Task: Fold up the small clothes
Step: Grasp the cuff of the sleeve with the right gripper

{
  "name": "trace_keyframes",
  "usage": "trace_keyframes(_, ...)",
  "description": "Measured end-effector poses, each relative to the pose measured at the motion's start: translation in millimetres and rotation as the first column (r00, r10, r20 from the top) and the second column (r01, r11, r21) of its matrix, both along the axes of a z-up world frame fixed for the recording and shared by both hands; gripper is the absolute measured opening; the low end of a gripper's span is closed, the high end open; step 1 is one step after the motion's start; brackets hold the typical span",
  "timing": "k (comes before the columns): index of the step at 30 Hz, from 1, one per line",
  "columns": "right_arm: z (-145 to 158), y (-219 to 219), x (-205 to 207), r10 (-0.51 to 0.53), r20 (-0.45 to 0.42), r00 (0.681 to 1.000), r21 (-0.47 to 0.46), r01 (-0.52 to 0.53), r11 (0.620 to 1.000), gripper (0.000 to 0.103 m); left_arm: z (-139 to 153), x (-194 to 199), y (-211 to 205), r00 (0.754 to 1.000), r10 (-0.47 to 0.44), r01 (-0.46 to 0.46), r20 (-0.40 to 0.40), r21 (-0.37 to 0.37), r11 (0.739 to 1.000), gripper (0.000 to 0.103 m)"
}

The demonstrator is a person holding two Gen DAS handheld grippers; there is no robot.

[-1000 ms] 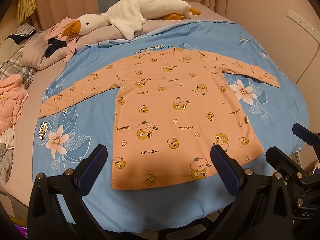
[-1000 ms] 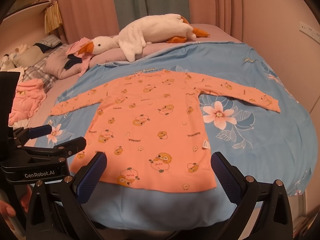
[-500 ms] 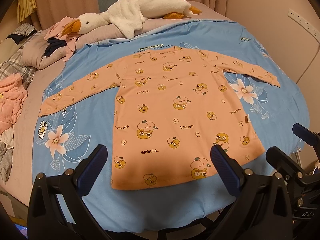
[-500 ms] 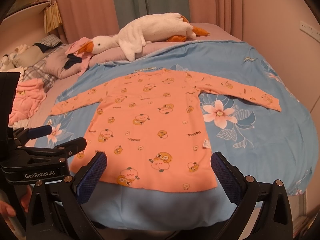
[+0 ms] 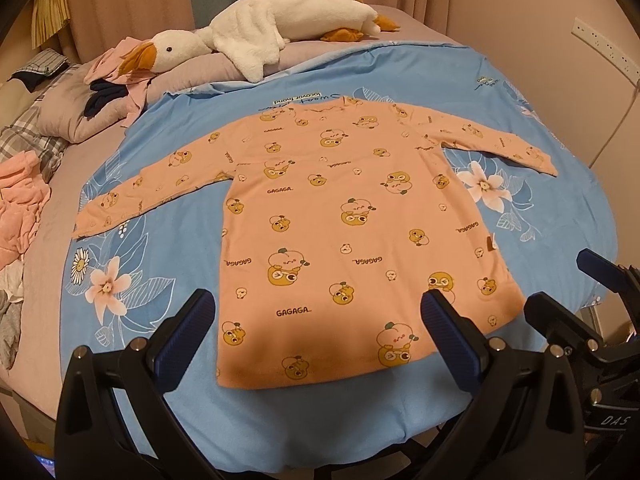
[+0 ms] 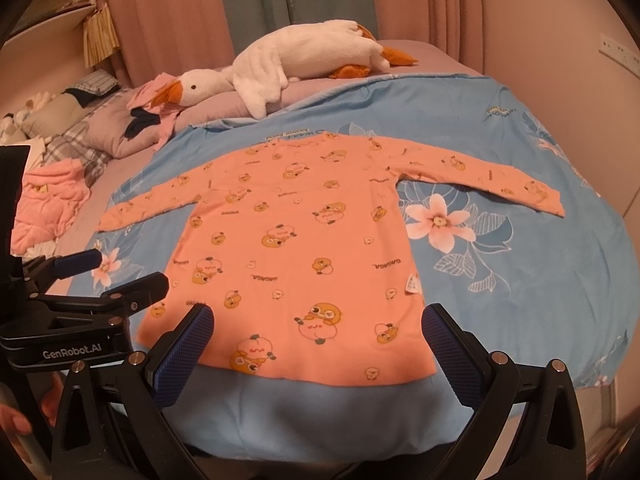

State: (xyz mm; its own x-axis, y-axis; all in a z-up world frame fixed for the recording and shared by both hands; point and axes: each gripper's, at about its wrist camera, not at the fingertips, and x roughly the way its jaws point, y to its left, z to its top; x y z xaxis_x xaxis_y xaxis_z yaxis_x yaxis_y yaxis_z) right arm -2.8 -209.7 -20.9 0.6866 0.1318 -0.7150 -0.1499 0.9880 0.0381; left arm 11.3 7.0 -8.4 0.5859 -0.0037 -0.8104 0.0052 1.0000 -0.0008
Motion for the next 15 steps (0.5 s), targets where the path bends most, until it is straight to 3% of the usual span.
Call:
trace_keyframes(3, 1.8, -4.7, 3.0, 0.025, 0.004, 1.000, 0.054, -0.025, 0.998, 0.103, -2.8, 5.8, 4.5, 1.000, 0.001, -0.001, -0.006, -0.062, 0.998, 0.103)
trace_keyframes(5, 0.9, -13.6, 8.1, 0.050, -0.006, 0.999, 0.153, -0.048, 0.987, 0.103, -6.7, 11.7, 11.7, 1.000, -0.004, 0.001, -0.018, -0.165, 0.986, 0.103)
trace_keyframes(8, -8.5, -33.7, 18.7, 0.063, -0.029, 0.998, 0.315, -0.051, 0.948, 0.103, -15.3, 21.4, 22.6, 0.999, -0.029, 0.019, -0.022, -0.355, 0.935, 0.103)
trace_keyframes(10, -15.0, -47.7, 27.7, 0.064, -0.046, 0.997, 0.405, -0.040, 0.914, 0.103, -20.0, 28.8, 27.6, 1.000, -0.017, 0.011, -0.008, -0.435, 0.900, 0.103)
trace_keyframes(12, -27.1, -65.2, 35.9, 0.046, -0.066, 0.997, 0.493, -0.008, 0.870, 0.103, -25.0, 43.4, 28.0, 1.000, -0.005, -0.002, -0.013, -0.464, 0.886, 0.103)
trace_keyframes(15, -39.6, -92.5, 50.0, -0.019, -0.100, 0.995, 0.578, 0.074, 0.812, 0.103, -32.2, 70.4, 22.6, 0.998, -0.006, -0.017, -0.055, -0.407, 0.913, 0.103)
